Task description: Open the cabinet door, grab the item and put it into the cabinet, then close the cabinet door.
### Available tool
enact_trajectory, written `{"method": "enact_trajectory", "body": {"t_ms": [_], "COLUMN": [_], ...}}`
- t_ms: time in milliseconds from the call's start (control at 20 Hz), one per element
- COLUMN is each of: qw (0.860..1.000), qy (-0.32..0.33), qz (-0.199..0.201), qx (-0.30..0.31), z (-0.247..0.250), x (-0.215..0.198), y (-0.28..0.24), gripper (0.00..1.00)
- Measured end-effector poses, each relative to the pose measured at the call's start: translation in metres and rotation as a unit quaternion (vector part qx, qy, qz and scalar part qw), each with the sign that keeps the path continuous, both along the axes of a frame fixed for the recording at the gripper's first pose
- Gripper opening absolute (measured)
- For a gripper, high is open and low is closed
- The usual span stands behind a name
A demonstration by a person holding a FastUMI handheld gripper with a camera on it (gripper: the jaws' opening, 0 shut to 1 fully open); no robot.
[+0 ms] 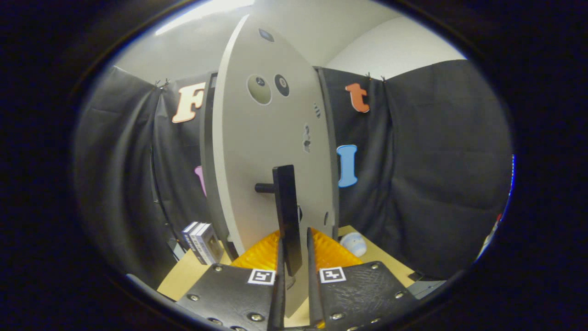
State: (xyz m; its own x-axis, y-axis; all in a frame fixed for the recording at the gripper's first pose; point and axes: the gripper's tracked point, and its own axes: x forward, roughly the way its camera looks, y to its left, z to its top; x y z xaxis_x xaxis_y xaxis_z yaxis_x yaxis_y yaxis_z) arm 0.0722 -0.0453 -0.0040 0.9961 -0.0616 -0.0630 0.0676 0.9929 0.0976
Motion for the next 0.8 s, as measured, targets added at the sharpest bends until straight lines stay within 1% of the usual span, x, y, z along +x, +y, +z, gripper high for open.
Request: {"method": "enact_trajectory", "body": {"t_ms": [200, 400, 550, 650, 700, 750, 800], "qw": [1.0, 0.999, 0.999, 0.999, 1.0, 1.0, 1.0], "qy": [-0.001, -0.002, 0.01, 0.012, 0.013, 0.011, 0.011], "qz": [-0.026, -0.031, -0.044, -0.034, -0.016, -0.014, -0.005], "qx": [-0.006, -0.008, -0.018, -0.012, -0.005, -0.007, -0.018], "z": [0.003, 0.007, 0.001, 0.004, 0.006, 0.006, 0.004], "x": [-0.014, -0.016, -0.014, -0.012, -0.012, -0.022, -0.009], "y": [-0.051, -0.083, -0.109, -0.122, -0.121, -0.125, -0.132], "gripper": [0.2, 0.2, 0.2, 0.2, 0.2, 0.11, 0.03]}}
